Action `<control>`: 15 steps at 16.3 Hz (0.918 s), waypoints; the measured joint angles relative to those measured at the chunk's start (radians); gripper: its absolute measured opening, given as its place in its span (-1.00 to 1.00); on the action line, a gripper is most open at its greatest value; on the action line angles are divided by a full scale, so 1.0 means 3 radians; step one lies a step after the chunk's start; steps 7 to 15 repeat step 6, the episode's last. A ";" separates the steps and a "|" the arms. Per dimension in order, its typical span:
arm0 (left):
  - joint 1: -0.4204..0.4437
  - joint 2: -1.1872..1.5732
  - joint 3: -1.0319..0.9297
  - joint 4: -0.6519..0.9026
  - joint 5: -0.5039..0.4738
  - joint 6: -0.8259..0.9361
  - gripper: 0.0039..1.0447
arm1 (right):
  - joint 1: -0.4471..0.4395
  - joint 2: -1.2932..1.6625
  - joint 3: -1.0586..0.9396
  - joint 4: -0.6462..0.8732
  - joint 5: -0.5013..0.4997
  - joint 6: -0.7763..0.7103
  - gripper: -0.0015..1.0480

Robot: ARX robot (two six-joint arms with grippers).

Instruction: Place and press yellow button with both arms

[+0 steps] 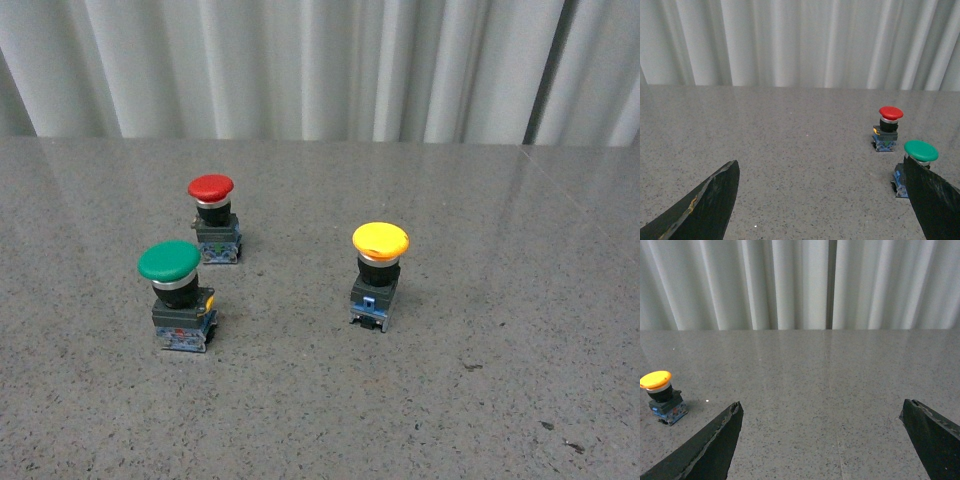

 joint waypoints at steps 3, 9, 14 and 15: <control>0.0000 0.0000 0.0000 0.0000 0.0000 0.0000 0.88 | 0.0000 0.0000 0.0000 0.0000 0.0000 0.0000 0.87; 0.0000 0.0000 0.0000 0.0000 0.0000 0.0000 0.88 | 0.0000 0.0000 0.0000 0.0000 0.0000 -0.0001 0.87; 0.0000 0.0000 0.0000 0.0000 0.0000 0.0000 0.88 | 0.0000 0.0000 0.0000 0.0000 0.0000 -0.0001 0.87; 0.0000 0.0000 0.0000 0.0000 0.0000 0.0000 0.88 | 0.0000 0.0000 0.0000 0.0000 0.0000 -0.0001 0.87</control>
